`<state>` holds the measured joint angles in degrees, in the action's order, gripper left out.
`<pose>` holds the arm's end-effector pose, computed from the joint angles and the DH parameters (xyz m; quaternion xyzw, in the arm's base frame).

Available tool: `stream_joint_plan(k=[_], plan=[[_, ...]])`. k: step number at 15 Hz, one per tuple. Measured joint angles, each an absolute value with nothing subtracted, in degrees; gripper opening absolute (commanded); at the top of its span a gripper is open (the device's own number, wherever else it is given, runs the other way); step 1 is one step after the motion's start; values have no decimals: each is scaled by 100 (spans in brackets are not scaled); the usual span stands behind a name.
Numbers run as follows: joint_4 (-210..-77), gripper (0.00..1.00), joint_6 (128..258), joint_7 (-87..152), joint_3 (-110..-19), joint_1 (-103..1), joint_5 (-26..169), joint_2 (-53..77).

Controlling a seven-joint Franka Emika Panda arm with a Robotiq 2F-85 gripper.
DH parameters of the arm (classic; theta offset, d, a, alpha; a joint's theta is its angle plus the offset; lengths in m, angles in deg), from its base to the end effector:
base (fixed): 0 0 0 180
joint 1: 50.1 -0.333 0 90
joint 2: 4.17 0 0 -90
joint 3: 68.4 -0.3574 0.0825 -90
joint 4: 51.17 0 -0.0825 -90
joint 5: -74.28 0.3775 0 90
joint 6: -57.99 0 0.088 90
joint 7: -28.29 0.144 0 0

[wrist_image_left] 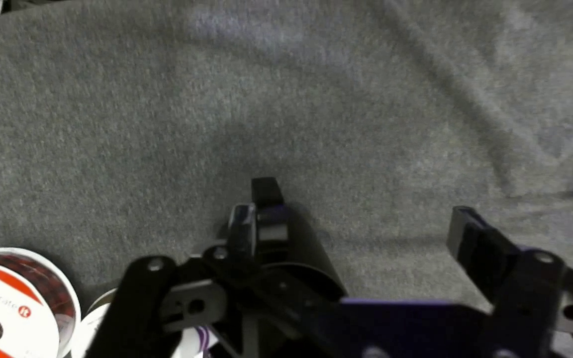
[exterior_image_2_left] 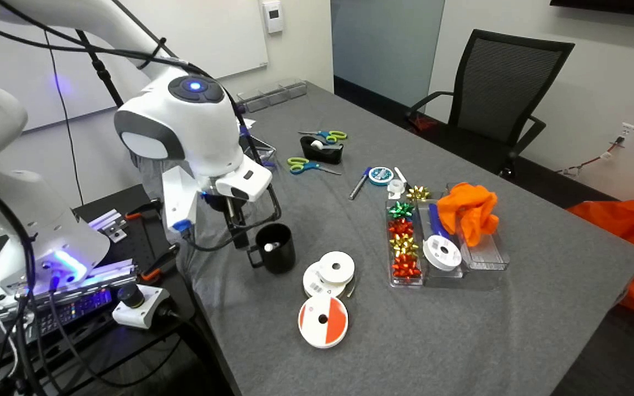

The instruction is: Move the black cup to the front

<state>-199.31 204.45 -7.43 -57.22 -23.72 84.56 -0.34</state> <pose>0.3412 -0.2623 0.2384 -0.9938 0.0930 0.0140 0.0596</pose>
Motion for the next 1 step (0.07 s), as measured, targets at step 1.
stream_joint_plan(k=[1], plan=[[-19887, 100, 20158, -670, -5650, -2443, 8455, -204]])
